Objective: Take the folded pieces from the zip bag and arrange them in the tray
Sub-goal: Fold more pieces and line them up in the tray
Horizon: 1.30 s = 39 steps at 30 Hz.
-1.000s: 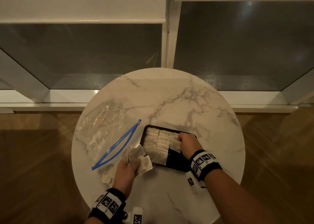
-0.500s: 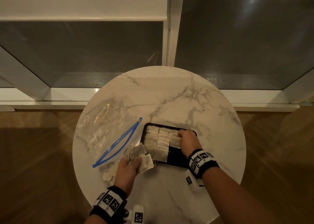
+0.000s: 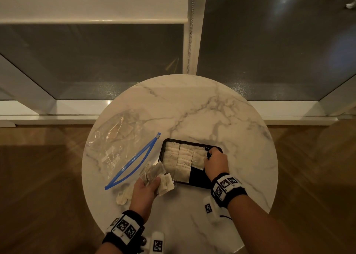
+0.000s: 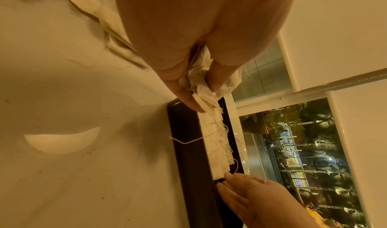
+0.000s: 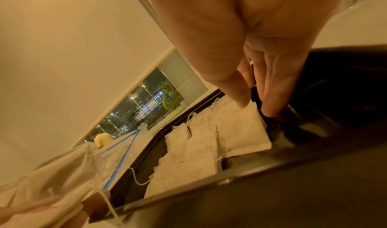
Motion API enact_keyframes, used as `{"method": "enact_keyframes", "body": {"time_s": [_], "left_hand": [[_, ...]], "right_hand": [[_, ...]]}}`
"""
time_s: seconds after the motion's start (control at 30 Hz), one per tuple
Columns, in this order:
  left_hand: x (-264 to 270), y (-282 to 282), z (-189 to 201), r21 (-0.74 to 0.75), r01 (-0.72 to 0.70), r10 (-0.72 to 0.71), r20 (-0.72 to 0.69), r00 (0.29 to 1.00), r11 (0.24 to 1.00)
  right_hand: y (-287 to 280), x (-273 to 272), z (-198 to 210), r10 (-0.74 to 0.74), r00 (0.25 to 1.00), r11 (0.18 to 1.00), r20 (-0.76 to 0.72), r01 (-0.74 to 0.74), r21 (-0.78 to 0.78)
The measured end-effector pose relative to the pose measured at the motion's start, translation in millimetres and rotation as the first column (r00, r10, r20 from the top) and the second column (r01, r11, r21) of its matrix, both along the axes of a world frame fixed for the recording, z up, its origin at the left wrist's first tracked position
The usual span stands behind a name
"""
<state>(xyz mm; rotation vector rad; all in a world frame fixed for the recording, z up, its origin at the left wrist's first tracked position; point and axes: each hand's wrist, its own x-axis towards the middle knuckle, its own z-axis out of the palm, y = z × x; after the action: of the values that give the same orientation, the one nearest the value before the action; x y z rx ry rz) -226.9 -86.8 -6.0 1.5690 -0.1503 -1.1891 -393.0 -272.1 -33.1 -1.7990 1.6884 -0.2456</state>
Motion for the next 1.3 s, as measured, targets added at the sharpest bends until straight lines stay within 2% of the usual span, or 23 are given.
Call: {"method": "enact_keyframes", "body": {"time_s": [0.17, 0.4, 0.8, 1.3], "left_hand": [[0, 0, 1, -0.007, -0.004, 0.004, -0.009, 1.000, 1.000], [-1, 2, 1, -0.003, -0.006, 0.006, -0.019, 1.000, 1.000], [-2, 3, -2, -0.005, -0.002, 0.002, 0.000, 1.000, 1.000], [-2, 1, -1, 0.000, 0.003, -0.003, 0.005, 1.000, 1.000]], "right_hand": [[1, 5, -10, -0.037, 0.999, 0.998, 0.027, 0.036, 0.052], [1, 7, -10, -0.102, 0.988, 0.994, 0.120, 0.105, -0.021], [-2, 17, -29, -0.105, 0.994, 0.994, 0.010, 0.105, -0.014], [-4, 16, -20, -0.091, 0.991, 0.993, 0.094, 0.098, -0.068]]}}
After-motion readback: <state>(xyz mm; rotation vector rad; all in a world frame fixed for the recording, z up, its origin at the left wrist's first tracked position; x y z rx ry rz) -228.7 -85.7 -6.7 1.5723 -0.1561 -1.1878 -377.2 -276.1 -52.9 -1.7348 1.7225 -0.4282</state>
